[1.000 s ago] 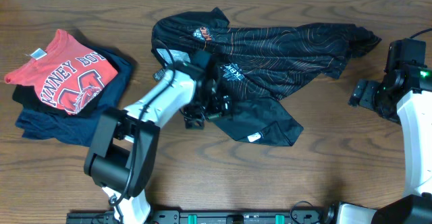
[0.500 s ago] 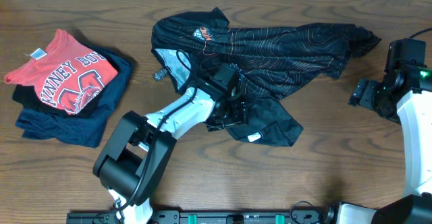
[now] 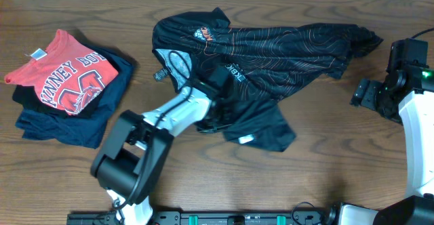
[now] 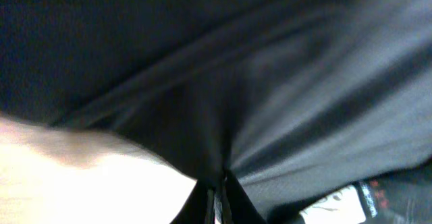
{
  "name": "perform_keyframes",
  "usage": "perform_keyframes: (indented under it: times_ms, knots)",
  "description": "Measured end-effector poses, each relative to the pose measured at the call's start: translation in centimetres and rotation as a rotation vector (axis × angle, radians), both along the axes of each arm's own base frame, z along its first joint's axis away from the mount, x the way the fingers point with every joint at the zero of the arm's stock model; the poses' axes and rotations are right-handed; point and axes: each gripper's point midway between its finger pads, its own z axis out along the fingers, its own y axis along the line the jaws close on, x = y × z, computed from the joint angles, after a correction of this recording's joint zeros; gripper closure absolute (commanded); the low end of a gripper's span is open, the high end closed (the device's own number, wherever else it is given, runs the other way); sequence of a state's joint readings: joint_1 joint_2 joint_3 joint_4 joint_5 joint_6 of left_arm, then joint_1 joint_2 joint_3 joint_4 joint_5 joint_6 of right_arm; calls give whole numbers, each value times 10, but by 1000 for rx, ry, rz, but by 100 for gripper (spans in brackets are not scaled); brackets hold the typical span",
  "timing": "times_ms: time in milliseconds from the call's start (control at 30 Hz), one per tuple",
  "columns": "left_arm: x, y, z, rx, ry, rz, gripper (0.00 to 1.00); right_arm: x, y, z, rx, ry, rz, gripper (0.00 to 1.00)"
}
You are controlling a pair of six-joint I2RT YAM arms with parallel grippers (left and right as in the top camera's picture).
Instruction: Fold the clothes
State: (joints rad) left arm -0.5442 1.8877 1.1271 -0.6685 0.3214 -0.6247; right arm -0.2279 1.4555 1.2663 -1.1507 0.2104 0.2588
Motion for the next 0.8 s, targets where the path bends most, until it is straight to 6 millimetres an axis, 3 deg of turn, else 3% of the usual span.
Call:
perform_keyframes:
  times_ms: [133,333,567,800]
  knots:
    - [-9,49,21,80,51,48,94,2,-1,1,-2,-9,0,1]
    - [5,102,68,119,-63,163,94,5,-1,1,-3,-22,0,1]
    - [5,116,74,140,-69,195,94,6,2,-14,12,-24,4,1]
    - [-2,118,73,152,-45,176,94,18,8,-59,45,-98,19,11]
